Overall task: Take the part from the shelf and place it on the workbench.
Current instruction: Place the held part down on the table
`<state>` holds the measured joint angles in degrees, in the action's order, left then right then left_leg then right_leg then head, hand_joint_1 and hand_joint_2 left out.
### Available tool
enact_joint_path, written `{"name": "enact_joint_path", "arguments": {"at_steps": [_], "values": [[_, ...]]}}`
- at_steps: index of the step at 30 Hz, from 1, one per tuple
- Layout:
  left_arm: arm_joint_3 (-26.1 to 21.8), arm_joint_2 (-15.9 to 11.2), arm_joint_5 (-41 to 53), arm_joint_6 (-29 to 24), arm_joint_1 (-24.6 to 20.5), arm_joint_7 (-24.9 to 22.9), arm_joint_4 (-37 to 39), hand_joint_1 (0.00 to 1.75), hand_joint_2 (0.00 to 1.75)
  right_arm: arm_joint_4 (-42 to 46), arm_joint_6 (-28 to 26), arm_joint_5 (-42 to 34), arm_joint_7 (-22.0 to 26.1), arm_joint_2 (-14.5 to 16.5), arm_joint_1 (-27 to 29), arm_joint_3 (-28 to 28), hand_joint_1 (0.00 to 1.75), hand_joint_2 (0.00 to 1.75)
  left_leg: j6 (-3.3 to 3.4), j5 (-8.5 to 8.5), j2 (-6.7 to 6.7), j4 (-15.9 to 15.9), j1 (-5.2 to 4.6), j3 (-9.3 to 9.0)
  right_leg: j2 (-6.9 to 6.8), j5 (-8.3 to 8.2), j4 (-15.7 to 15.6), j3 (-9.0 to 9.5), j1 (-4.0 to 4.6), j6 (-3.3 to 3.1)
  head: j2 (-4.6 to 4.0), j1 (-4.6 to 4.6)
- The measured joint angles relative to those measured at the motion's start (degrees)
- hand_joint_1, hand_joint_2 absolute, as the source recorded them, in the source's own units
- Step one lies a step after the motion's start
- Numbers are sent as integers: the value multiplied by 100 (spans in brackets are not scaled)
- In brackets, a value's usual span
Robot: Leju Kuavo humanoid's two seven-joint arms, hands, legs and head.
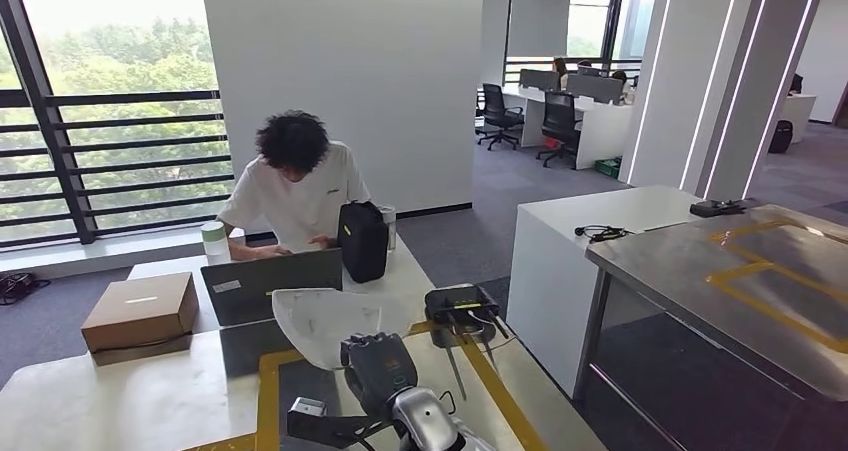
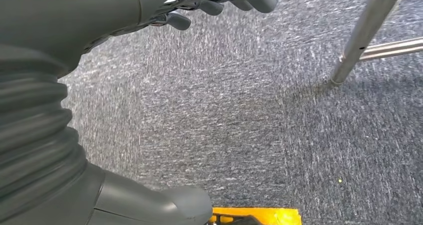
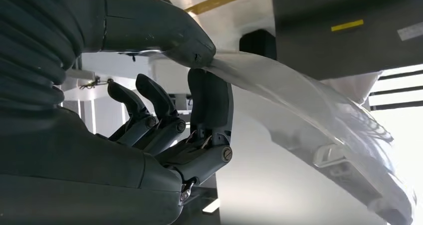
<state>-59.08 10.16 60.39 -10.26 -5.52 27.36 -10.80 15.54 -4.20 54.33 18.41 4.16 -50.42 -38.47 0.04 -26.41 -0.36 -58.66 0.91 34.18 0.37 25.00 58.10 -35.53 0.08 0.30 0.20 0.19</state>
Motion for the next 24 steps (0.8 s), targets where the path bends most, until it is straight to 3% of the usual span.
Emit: {"name": "enact_joint_path", "arguments": {"at_steps": [6,12,16,18,22,24], "values": [[41,-5,122,-71,-7,38,0,0,175,-18,-2,77,43,-25,323,4,159,175,-78,22,7,78,2,-51,9,16,2,5,7,-64,0,-16],[105,-7,246,-117,-15,-81,0,0,175,-22,-81,74,122,-123,442,4,159,175,-122,27,6,86,5,-53,9,19,6,5,9,-73,0,-17],[150,-8,309,-153,-23,-152,0,0,175,-22,-90,82,180,-162,478,4,0,0,-124,26,6,83,1,-53,9,17,5,10,5,-74,0,-17],[189,-9,344,-196,-22,-181,0,0,175,-22,-101,87,223,-171,513,4,0,0,-123,25,6,81,-2,-53,7,17,5,13,3,-74,0,-17],[235,-10,406,-231,-27,-261,0,0,0,-22,-228,86,308,-175,611,4,0,0,-122,24,6,78,-4,-52,5,16,4,16,-1,-73,0,-16],[251,-12,438,-207,-41,-383,0,0,0,-22,-290,88,331,-175,641,4,0,0,-122,24,6,78,-5,-52,5,16,4,17,-2,-72,0,-15]]}}
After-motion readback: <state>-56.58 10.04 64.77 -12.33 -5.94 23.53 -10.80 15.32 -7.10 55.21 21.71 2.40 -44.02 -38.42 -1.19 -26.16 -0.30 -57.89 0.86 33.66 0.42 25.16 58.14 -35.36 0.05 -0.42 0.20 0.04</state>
